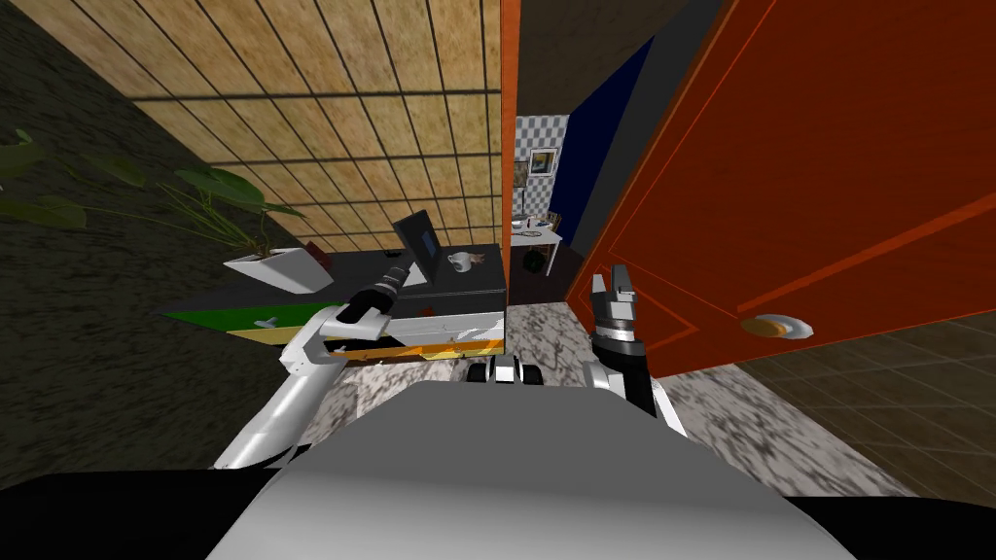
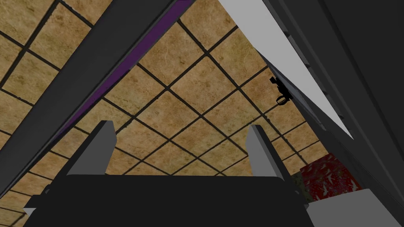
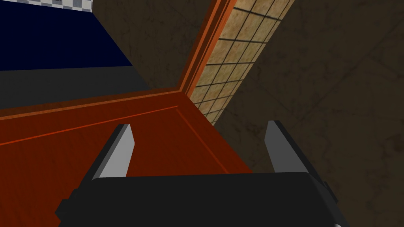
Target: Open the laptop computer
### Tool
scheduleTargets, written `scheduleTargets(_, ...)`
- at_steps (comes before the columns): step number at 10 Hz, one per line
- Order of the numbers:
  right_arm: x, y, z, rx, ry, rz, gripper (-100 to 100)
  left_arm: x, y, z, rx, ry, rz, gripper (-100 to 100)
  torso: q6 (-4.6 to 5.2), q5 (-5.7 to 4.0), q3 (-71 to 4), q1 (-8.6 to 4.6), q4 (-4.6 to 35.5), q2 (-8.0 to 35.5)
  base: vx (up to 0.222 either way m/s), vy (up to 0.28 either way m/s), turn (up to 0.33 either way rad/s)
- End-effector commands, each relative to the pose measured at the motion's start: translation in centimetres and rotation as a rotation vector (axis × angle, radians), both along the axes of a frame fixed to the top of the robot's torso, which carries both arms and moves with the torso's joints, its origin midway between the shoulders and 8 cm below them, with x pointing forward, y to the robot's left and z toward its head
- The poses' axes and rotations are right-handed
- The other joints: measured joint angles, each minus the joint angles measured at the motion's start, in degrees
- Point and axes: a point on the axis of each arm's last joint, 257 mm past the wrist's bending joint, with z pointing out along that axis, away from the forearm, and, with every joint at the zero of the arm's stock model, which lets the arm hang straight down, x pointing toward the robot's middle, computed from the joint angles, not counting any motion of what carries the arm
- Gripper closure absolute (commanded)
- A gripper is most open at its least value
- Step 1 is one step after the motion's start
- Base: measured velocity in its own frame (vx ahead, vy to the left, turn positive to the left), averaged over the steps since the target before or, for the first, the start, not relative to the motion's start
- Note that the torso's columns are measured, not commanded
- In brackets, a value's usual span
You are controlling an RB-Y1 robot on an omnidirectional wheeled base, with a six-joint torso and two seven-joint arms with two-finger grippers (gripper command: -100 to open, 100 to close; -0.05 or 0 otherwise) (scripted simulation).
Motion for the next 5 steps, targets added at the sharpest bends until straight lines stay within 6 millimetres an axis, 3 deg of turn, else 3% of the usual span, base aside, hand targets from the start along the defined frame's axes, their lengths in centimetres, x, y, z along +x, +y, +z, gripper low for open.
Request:
scheduleTargets(1,0.0,0.0,0.0,0.0,0.0,0.0,0,2.0,0.8,0.5,0.004,-0.013,-0.001,-100,0.05,-0.02,0.1,-0.09,0.0,0.1,-0.095,-0.029,-0.069)
scheduleTargets(2,0.0,0.0,0.0,0.0,0.0,0.0,0,2.0,1.9,-0.6,-0.001,0.009,0.021,-100,-0.02,-0.03,0.1,-0.07,0.1,0.2,-0.052,-0.012,0.002)
scheduleTargets(3,0.0,0.0,0.0,0.0,0.0,0.0,0,3.3,1.4,0.6,0.013,-0.016,-0.004,-100,-0.03,0.0,0.1,0.02,0.0,0.1,-0.116,-0.026,-0.13)
scheduleTargets(4,0.0,0.0,0.0,0.0,0.0,0.0,0,3.9,2.1,0.7,0.007,-0.017,0.01,-100,0.04,-0.01,0.1,-0.05,0.0,0.2,-0.105,-0.025,-0.063)
scheduleTargets(5,0.0,0.0,0.0,0.0,0.0,0.0,0,3.9,3.4,-0.6,0.0,0.008,0.034,-100,-0.01,-0.03,0.1,-0.05,0.1,0.1,-0.033,-0.012,0.018)
